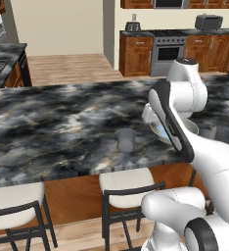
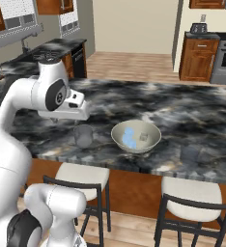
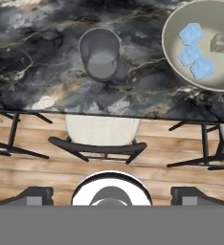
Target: There are four ice cubes in the ice bowl. Place two ice cubes in each glass of water.
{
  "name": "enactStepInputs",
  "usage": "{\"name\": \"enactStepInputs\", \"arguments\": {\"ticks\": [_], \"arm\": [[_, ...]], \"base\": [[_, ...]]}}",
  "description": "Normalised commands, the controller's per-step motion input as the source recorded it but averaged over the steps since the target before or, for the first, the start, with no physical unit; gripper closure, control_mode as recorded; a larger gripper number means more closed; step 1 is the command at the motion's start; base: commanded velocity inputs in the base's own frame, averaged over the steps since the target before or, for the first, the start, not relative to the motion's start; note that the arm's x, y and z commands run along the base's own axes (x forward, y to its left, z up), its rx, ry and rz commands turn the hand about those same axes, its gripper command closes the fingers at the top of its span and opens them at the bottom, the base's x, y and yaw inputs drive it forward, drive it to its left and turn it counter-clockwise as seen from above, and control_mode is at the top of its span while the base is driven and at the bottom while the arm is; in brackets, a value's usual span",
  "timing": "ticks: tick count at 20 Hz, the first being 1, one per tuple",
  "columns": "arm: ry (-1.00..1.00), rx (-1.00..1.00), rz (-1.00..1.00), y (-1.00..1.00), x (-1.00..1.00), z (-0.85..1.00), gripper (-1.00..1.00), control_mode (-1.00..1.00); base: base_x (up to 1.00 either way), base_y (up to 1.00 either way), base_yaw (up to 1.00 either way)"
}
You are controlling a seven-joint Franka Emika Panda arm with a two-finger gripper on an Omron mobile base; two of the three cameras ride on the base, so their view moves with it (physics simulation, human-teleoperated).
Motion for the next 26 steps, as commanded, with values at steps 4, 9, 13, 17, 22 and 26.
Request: {"name": "enactStepInputs", "arguments": {"ticks": [4,9,13,17,22,26], "arm": [[0.0,0.0,0.0,0.02,-0.46,-0.37,-1.0,-1.0],[0.0,0.0,0.0,0.01,-0.3,-0.31,-1.0,-1.0],[0.0,0.0,0.0,0.0,-0.13,-0.15,-1.0,-1.0],[0.0,0.0,0.0,0.0,0.0,-0.01,-1.0,-1.0],[0.0,0.0,0.0,0.0,0.0,0.0,-1.0,-1.0],[0.0,0.0,0.0,0.0,0.0,0.0,-1.0,1.0]], "base": [[0.0,0.0,0.0],[0.0,0.0,0.0],[0.0,0.0,0.0],[0.0,0.0,0.0],[0.0,0.0,0.0],[0.0,0.0,0.0]]}}
